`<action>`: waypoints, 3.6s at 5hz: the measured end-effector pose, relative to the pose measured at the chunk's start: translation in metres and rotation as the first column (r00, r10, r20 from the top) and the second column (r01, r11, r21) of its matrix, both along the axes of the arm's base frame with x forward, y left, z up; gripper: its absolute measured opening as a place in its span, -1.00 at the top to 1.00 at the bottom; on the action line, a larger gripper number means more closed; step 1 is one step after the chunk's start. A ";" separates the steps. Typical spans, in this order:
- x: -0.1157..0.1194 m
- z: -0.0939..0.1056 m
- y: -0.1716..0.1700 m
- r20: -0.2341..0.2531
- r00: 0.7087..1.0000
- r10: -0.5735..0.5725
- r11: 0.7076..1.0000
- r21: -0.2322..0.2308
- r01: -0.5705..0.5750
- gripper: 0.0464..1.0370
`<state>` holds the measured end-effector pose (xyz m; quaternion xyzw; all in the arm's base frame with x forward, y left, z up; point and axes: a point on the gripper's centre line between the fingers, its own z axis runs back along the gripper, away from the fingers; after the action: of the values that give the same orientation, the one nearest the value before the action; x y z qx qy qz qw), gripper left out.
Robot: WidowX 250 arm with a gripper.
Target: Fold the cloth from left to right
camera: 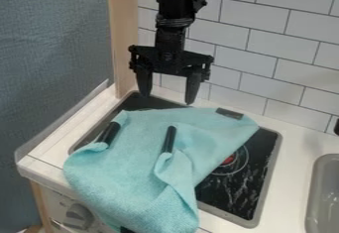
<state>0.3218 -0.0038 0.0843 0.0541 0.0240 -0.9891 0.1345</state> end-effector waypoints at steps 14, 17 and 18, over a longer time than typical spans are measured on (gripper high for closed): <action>-0.046 -0.088 0.098 -0.207 0.952 0.224 0.974 0.086 -0.210 1.00; -0.036 -0.033 0.073 -0.089 0.977 0.194 0.979 -0.042 -0.198 1.00; -0.040 -0.024 0.051 -0.067 0.988 0.141 0.988 -0.058 -0.145 1.00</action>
<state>0.2821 0.0469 0.0606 0.0169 0.0011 -0.9784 0.2058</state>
